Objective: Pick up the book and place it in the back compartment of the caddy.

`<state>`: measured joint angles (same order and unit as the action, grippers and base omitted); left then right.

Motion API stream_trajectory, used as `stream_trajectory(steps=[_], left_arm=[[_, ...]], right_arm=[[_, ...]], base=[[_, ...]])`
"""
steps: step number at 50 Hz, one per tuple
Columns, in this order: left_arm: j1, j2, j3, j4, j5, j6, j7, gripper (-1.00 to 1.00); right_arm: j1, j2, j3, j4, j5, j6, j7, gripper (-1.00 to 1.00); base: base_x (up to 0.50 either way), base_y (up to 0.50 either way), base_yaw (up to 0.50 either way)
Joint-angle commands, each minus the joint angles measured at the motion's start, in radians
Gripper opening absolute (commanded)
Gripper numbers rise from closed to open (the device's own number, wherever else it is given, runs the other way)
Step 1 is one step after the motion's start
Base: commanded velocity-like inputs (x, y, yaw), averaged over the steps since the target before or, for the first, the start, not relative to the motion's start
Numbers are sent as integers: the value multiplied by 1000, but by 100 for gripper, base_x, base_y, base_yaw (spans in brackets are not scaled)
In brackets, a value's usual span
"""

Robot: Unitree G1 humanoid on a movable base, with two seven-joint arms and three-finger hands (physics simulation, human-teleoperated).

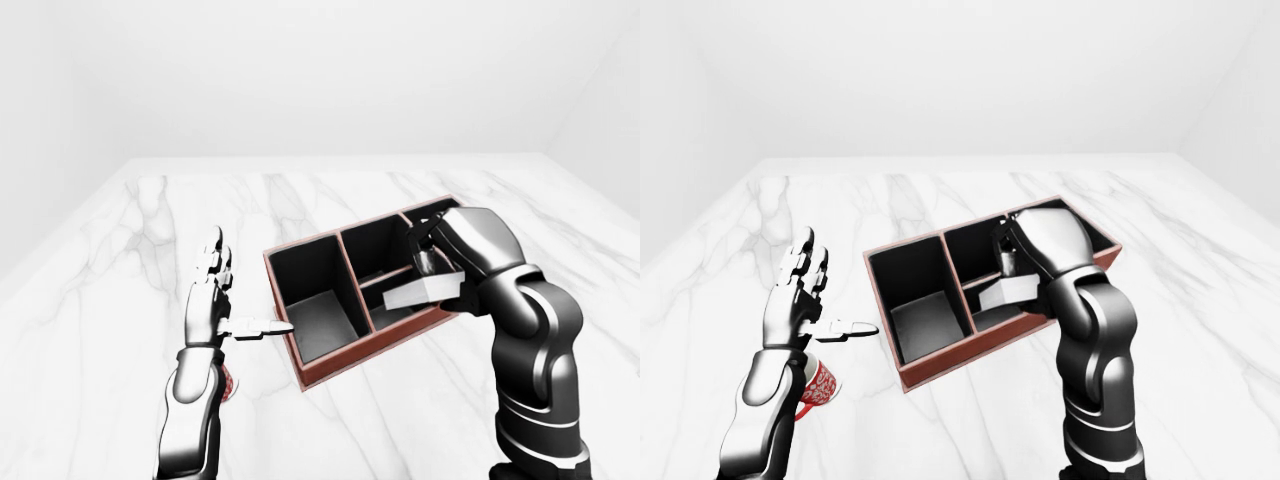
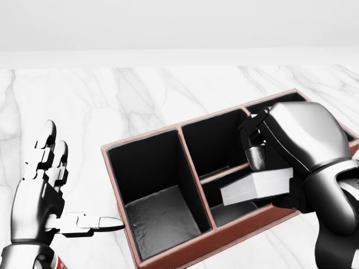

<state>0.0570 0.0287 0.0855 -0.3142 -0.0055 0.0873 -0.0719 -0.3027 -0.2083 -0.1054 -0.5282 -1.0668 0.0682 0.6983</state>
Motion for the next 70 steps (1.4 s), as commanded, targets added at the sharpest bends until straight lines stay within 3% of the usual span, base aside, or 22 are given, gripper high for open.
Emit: stream_trajectory(steps=[1,36,48,70], left_arm=[[0,-1,-2,4,1,0,0,100],[4,-1,-3,-7,1,0,-1,100],[2,-1,-2,-5,0,0,-1,100],[4,-2,-4,-4,4,0,0,100]], right_arm=[[-36,11,19,52,-21,-4,0,-100],[-100,27,57,242,-51,-5,0,-100],[-132,19,58,309,-44,13,-1,-100],[-165,10,63,415,-31,19,-85,-100]], base=[[0,0,0],[0,0,0],[0,0,0],[0,0,0]])
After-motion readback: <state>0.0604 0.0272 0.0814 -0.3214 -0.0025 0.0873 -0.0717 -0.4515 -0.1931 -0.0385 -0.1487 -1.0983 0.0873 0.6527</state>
